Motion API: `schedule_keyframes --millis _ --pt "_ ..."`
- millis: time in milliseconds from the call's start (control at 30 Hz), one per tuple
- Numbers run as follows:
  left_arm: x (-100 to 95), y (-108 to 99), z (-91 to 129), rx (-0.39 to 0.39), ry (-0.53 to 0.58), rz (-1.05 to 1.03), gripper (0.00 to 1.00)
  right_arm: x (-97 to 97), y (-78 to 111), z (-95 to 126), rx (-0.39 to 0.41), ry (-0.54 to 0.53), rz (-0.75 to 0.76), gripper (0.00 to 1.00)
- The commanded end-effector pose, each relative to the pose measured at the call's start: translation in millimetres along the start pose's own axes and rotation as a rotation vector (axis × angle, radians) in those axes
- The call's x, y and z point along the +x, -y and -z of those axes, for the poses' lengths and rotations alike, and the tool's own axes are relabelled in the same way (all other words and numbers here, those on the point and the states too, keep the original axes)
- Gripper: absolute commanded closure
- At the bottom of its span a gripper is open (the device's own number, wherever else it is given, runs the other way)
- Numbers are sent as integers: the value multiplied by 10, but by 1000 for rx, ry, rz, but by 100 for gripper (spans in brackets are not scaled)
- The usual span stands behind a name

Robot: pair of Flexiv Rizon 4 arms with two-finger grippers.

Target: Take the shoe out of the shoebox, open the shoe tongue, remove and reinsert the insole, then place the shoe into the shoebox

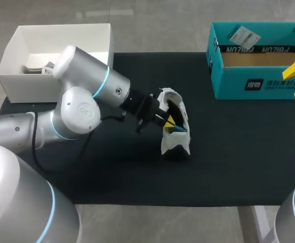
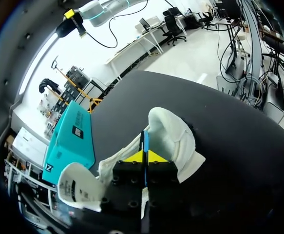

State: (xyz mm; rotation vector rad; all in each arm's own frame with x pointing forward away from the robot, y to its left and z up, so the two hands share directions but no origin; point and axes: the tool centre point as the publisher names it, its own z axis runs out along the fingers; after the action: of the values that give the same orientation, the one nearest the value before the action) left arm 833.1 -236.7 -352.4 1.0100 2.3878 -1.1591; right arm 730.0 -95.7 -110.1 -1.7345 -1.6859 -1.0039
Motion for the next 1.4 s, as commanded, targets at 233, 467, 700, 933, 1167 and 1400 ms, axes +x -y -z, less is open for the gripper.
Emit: schedule_keyframes --millis 233,467,700,933,1167,1400 --pt "18 18 -62 7 -27 -1 100 -1 6 -1 0 2 -1 0" --pt "93 42 -86 22 -78 1 100 -1 6 -1 0 2 -1 0" --pt "141 94 -75 27 -111 -10 74 -1 6 -1 0 2 -1 0" --pt "69 119 22 13 -87 -31 55 -1 6 -1 0 2 -1 0" --pt "10 152 101 15 -64 -37 59 -1 6 -1 0 2 -1 0" --pt "-13 185 125 11 -104 -73 97 -1 6 -1 0 2 -1 0"
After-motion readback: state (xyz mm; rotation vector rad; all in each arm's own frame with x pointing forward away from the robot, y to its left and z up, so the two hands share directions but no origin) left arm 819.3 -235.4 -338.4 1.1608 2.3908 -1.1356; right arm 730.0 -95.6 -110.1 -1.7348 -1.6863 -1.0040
